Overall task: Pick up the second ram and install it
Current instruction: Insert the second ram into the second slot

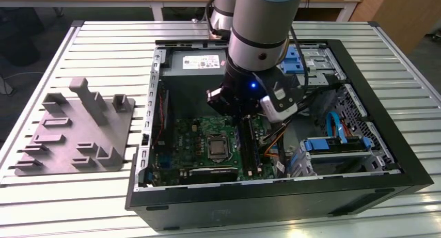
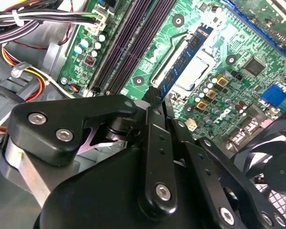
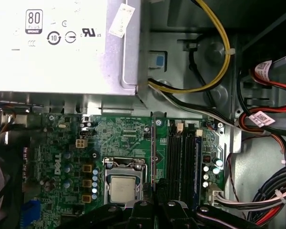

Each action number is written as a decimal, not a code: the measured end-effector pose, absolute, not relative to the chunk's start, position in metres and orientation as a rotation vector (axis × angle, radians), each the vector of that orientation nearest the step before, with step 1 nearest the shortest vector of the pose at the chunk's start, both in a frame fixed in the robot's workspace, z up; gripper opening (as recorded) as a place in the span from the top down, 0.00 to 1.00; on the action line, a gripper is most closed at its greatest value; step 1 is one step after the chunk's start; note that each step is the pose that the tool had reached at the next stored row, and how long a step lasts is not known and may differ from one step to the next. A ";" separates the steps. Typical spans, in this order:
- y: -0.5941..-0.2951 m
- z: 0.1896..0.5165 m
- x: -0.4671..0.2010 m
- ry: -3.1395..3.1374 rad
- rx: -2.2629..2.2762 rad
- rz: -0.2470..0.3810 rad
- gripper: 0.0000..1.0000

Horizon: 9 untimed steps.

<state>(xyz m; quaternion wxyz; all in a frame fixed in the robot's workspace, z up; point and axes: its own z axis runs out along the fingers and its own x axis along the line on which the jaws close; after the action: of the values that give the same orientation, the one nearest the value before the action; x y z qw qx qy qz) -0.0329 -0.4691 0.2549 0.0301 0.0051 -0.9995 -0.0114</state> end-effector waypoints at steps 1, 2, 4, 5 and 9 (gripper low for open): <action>-0.469 0.255 -0.033 -3.081 0.003 -0.035 0.86; -0.469 0.255 -0.033 -3.081 -0.011 -0.036 0.86; -0.469 0.254 -0.033 -3.081 -0.040 -0.037 0.86; -0.469 0.254 -0.033 -3.081 -0.056 -0.037 0.86; -0.469 0.254 -0.033 -3.081 -0.081 -0.038 0.86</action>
<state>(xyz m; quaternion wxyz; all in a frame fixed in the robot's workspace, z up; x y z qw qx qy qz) -0.0329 -0.4691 0.2541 0.0297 -0.0262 -0.9991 -0.0123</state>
